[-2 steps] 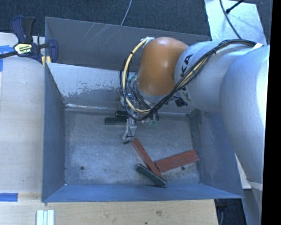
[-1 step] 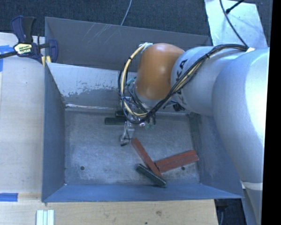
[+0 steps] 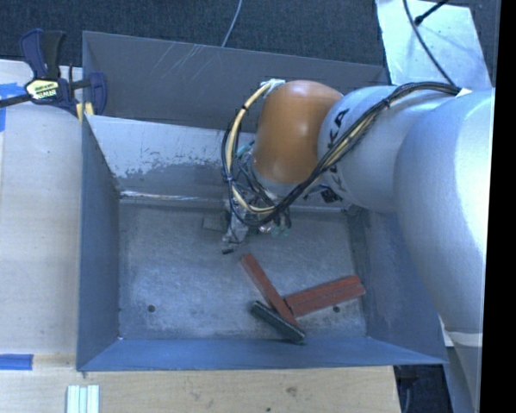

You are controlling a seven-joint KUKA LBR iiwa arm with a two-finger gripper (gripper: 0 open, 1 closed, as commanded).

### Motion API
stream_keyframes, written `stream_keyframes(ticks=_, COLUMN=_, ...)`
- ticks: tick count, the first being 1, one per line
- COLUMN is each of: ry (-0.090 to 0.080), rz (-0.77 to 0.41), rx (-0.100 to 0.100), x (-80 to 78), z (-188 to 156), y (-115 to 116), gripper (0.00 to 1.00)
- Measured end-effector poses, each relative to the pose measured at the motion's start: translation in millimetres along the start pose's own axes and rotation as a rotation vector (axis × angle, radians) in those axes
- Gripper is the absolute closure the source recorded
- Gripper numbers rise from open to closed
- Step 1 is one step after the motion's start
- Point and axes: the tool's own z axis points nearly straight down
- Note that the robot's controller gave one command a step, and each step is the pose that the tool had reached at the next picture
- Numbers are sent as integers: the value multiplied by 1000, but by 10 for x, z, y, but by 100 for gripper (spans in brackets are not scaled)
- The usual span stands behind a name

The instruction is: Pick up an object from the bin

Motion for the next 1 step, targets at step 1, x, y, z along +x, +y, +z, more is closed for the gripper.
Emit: stream_keyframes(ticks=1, ry=0, rz=0, rx=0, x=0, z=0, y=0, gripper=100)
